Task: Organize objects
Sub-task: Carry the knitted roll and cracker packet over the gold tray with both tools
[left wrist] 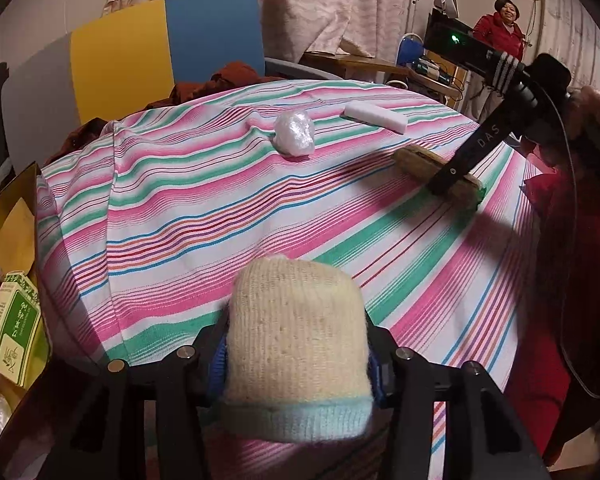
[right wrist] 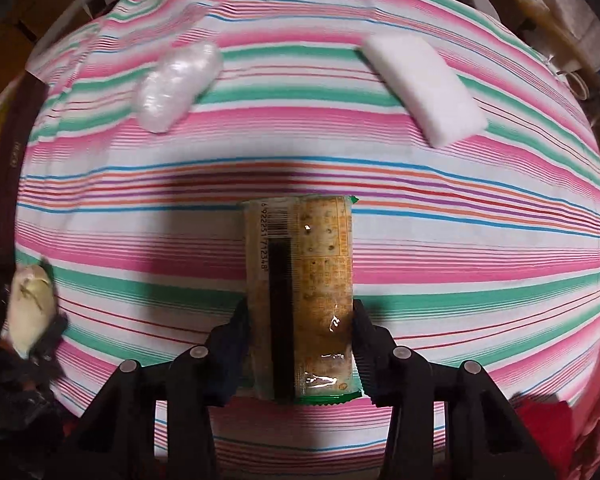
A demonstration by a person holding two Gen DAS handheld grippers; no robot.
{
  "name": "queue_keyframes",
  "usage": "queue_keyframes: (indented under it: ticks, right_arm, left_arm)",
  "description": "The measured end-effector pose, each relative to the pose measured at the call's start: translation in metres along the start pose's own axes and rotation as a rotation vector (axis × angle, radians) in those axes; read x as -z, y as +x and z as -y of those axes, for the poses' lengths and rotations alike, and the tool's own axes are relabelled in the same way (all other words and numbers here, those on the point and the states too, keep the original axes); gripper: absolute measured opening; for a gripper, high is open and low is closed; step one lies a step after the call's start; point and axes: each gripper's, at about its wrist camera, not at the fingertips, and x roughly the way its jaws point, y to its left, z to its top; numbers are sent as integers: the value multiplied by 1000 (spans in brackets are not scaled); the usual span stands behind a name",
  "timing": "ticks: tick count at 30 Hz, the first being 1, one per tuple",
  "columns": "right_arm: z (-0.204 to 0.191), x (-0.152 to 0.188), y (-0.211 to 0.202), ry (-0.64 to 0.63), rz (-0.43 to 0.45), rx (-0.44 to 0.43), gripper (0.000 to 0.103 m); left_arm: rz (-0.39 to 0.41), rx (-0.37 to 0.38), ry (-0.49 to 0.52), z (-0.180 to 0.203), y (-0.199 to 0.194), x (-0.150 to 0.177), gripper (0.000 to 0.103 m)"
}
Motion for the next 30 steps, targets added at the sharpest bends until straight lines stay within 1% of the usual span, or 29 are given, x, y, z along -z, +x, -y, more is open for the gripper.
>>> queue_keyframes:
  ticks: [6,9,11,13,15,16,17,19,20,21,24,27,30]
  right_arm:
    - [-22,-8,-10,44,42,-79,47]
    - [-29,-11,-20,67,87,-129,47]
    - [-30,-12,-26,113,130,-170,47]
    - [-32,-6,-31,164,194,-254,47]
    - [-49,6,-37,196,242,-332,47]
    - [-63,4,-35,202,266,-366,47]
    - [-75,7,-32,206,276,-380,48]
    - [-71,6,-28,214,271,-368,47]
    - [-70,6,-29,181,269,-389,47]
    - [-62,8,-31,190,282,-401,47]
    - [-60,4,-40,197,324,-449,47]
    - [-62,11,-50,163,354,-456,47]
    - [-74,12,-52,124,377,-460,47]
  left_arm:
    - [-10,5,-29,-3,-10,2,53]
    - [5,11,-39,-4,-22,3,53]
    - [15,17,-37,-3,-29,3,53]
    - [42,13,-22,-1,-41,2,53]
    - [59,12,-17,-1,-52,2,53]
    - [68,7,-19,-1,-57,3,53]
    - [74,5,-24,-2,-62,3,53]
    - [80,-2,-35,-4,-69,3,53]
    - [84,-10,-41,-5,-72,2,53]
    - [91,-17,-54,-8,-77,2,53]
    - [119,-36,-81,-14,-94,1,53]
    - [147,-56,-102,-21,-109,1,53]
    - [157,-78,-146,-35,-121,6,53]
